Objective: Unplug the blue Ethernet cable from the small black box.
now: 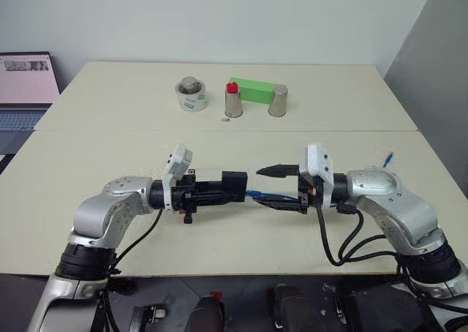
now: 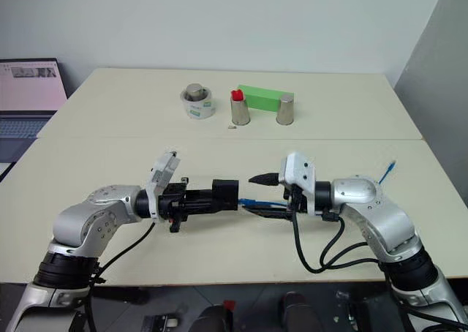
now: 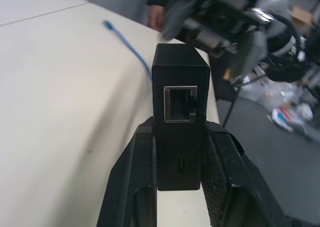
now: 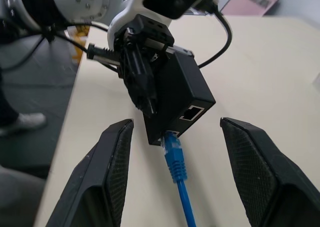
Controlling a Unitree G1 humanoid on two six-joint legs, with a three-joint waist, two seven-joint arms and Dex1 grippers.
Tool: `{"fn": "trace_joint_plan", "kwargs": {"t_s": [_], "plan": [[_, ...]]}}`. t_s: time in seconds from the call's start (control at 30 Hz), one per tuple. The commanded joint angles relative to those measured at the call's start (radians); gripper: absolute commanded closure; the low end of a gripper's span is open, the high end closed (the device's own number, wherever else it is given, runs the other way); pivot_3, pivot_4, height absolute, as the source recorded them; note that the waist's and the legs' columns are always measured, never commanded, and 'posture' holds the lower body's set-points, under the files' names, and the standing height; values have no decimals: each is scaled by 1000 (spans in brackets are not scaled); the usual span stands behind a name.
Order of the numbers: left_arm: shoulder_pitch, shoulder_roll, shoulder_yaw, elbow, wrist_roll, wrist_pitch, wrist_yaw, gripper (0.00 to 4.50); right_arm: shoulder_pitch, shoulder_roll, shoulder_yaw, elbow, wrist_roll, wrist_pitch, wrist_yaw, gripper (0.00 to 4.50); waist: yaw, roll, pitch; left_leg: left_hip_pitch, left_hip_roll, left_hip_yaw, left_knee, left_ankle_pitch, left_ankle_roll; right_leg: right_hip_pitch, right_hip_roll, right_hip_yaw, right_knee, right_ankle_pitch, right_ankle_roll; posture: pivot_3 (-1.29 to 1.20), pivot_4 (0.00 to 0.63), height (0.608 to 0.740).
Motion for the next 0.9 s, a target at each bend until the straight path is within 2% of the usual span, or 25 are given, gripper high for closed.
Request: {"fn": "trace_joint_plan", "kwargs": {"t_s": [0.03,0.67,0.87,0.9], "plan": [[-28,8,-5,-17,9,-43,-48,3701,-35,21,-40,-16,89,127,-29,1563,-1,0,0,-1,0,0,0,0,0,0,0,0,-1,0,0,0,150,740],[-26,0,0,-32,20,-55,-50,3701,-56,40,-18,15,111,211,-2,1563,-6,0,0,-5,0,-1,0,0,0,-3,0,-2,-2,0,0,0,150,740],[-21,-3,-2,-42,18,-55,-47,3701,-61,35,0,24,86,201,4,2654,-7,0,0,-5,0,-1,0,0,0,-3,0,-2,-2,0,0,0,150,740],[-20,-2,-4,-43,20,-57,-50,3701,-63,36,0,25,85,201,5,2977,-7,0,0,-5,0,-1,0,0,0,-3,0,-2,-2,0,0,0,150,740]]}}
